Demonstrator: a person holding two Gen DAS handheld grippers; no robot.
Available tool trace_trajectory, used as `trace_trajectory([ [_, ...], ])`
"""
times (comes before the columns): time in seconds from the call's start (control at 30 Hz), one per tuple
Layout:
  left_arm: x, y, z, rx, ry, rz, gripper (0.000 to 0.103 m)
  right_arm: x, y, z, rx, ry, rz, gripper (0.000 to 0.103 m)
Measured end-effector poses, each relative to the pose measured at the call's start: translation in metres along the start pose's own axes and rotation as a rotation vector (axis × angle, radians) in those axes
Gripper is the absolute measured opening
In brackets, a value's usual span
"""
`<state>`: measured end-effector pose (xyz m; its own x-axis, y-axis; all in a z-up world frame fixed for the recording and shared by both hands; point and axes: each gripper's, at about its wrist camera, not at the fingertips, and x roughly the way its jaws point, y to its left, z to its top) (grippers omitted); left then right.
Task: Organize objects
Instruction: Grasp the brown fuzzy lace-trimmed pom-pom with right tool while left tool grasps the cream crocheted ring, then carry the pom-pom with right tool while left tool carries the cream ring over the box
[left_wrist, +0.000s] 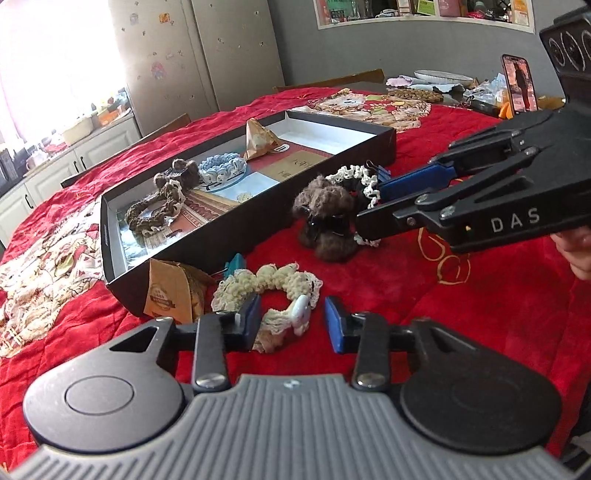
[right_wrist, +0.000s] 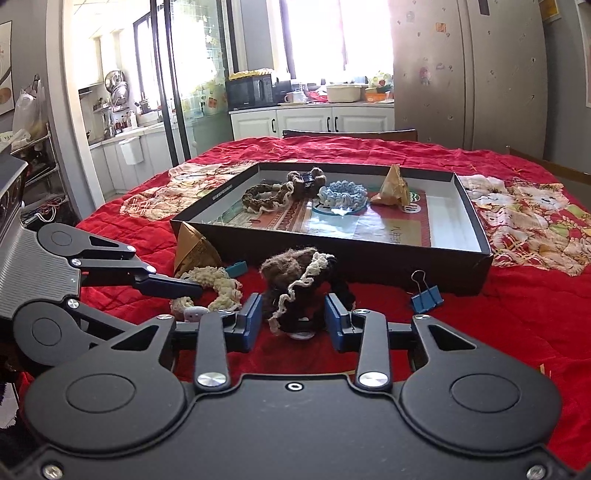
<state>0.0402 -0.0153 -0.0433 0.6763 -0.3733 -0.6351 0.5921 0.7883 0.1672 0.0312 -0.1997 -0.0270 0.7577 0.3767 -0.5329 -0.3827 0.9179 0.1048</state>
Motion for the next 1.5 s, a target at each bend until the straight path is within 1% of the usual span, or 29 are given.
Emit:
trace_trajectory([
  [0.07,0.001,0.002,0.0,-0.009,0.003,-0.009,0.037,0.003,-0.001,0.0,0.004,0.006,0.006,0.031],
  [0.23,0.001,0.0,0.001,-0.003,0.007,-0.022,0.029,0.01,-0.004,-0.002,0.019,0.027,0.021,0.021],
  [0.43,0.001,0.0,0.001,0.001,0.011,-0.031,0.025,0.01,-0.008,-0.003,0.034,0.036,0.029,0.014],
  [0.53,0.001,0.0,0.001,-0.005,0.013,-0.037,0.021,0.009,-0.008,-0.003,0.033,0.034,0.03,0.013],
  [0.63,0.0,-0.002,0.001,0.004,0.01,-0.033,0.02,0.007,-0.009,-0.003,0.032,0.03,0.027,0.012],
  [0.77,-0.001,-0.002,0.0,-0.001,0.007,-0.032,0.02,0.004,-0.01,-0.003,0.032,0.024,0.023,0.012],
  [1.1,-0.005,0.004,0.003,-0.056,-0.001,-0.054,0.019,-0.008,-0.014,0.001,0.039,-0.001,0.015,0.012],
  [1.5,-0.015,0.003,0.009,-0.065,-0.031,-0.061,0.019,-0.023,-0.018,0.007,0.044,-0.04,0.013,0.012],
])
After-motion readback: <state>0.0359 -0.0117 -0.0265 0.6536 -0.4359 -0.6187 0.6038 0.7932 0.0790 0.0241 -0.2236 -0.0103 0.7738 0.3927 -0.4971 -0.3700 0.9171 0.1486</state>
